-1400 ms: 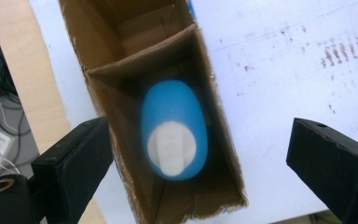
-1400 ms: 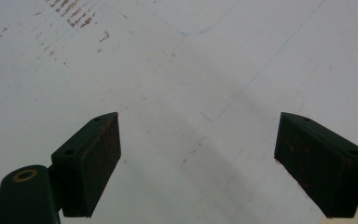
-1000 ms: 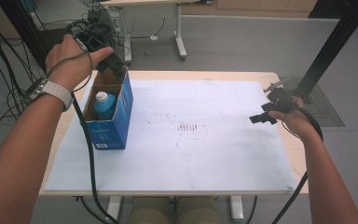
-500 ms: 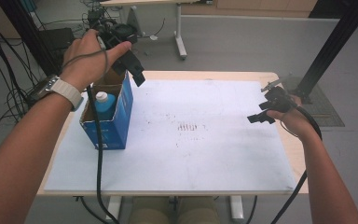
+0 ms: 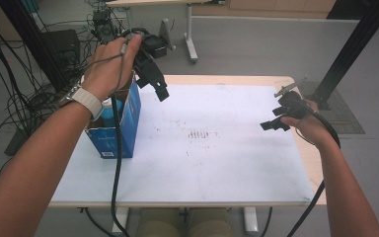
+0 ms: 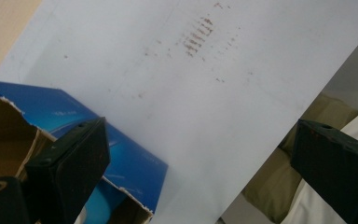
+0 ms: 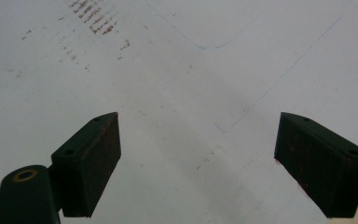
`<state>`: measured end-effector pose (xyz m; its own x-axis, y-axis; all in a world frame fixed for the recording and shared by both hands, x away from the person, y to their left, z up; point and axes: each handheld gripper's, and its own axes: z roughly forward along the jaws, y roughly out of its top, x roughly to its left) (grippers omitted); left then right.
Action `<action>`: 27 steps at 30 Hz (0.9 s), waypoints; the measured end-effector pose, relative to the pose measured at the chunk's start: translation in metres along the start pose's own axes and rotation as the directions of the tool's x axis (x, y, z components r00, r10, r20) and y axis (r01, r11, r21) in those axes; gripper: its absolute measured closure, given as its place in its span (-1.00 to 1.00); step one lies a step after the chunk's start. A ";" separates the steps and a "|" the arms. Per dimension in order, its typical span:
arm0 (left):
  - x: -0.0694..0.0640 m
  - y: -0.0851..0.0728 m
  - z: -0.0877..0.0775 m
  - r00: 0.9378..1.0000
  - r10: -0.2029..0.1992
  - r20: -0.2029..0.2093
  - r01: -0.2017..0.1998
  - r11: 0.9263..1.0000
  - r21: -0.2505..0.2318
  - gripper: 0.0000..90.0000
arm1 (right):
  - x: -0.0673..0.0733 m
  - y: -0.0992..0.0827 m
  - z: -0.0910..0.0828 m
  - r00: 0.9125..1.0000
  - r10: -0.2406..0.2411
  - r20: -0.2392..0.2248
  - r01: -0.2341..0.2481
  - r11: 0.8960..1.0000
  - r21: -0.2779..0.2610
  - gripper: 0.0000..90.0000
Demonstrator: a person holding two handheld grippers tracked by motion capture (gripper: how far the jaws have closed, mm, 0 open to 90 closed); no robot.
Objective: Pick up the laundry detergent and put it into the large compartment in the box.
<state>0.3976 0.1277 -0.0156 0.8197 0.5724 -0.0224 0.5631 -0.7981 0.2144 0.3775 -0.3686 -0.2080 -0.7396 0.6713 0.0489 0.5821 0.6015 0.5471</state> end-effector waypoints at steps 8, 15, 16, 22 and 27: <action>-0.008 0.016 0.015 0.994 0.112 0.019 -0.112 0.993 0.022 -0.88 | 0.002 -0.002 -0.003 1.000 -0.011 0.003 0.011 1.000 -0.012 -0.68; -0.017 0.031 0.028 0.980 0.195 0.049 -0.197 0.980 0.041 -0.88 | 0.002 -0.002 -0.005 1.000 -0.011 0.004 0.012 1.000 -0.013 -0.68; -0.018 0.033 0.029 0.978 0.203 0.055 -0.205 0.978 0.041 -0.88 | 0.003 -0.002 -0.006 1.000 -0.011 0.005 0.011 1.000 -0.013 -0.68; -0.020 0.035 0.034 0.970 0.233 0.065 -0.236 0.971 0.032 -0.88 | 0.005 -0.004 -0.007 1.000 -0.017 0.007 0.017 1.000 -0.011 -0.68; -0.021 0.036 0.041 0.964 0.255 0.077 -0.257 0.966 0.022 -0.88 | 0.007 -0.004 -0.008 1.000 -0.021 0.008 0.021 1.000 -0.011 -0.68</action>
<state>0.4051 0.0787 -0.0476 0.9416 0.3341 -0.0422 0.3358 -0.9223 0.1911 0.3675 -0.3698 -0.2031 -0.7487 0.6622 0.0305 0.5627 0.6105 0.5574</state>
